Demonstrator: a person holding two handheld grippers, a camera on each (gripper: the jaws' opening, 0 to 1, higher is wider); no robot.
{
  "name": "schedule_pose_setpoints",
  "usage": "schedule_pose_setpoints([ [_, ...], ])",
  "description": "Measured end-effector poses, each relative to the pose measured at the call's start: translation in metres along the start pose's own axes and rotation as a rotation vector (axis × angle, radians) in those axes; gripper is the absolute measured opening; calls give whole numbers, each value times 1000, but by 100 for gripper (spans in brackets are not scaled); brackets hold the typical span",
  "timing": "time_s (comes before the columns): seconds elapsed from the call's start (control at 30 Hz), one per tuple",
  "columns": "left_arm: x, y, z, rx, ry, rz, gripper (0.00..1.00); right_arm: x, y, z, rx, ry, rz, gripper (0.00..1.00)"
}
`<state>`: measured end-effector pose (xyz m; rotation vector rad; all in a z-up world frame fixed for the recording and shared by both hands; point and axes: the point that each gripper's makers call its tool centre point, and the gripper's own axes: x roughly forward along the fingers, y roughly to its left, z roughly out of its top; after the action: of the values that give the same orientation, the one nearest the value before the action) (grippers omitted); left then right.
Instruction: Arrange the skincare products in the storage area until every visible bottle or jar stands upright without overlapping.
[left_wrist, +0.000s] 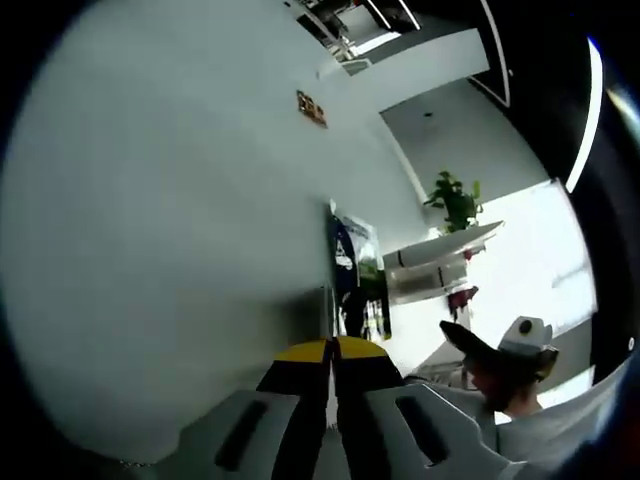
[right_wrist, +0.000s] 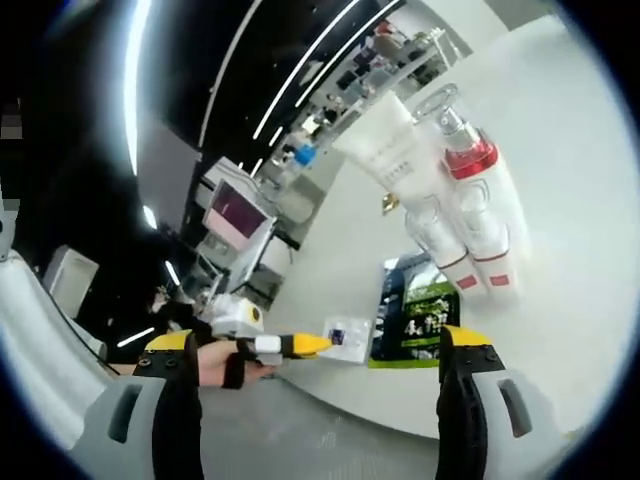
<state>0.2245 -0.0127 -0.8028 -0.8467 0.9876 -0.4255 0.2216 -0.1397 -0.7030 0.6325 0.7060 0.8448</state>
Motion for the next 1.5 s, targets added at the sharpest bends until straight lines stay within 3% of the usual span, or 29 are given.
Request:
schedule_pose_setpoints([
  [0.17, 0, 2, -1, 11, 2, 6, 0, 0, 0, 0, 7, -1, -1, 99],
  [0.6, -4, 14, -4, 87, 23, 95, 0, -1, -1, 1, 14, -4, 2, 99],
  [0.97, -8, 37, 4, 216, 41, 207, 4, 0, -1, 0, 17, -1, 6, 98],
  [1.23, -8, 38, 6, 233, 40, 217, 6, -1, 0, 1, 19, -5, 9, 98],
  [1.4, -9, 43, 10, 388, 62, 275, 10, -1, -1, 1, 19, -6, 9, 98],
  [1.5, -9, 34, 8, 485, 80, 314, 14, -1, 0, 1, 20, -7, 10, 98],
])
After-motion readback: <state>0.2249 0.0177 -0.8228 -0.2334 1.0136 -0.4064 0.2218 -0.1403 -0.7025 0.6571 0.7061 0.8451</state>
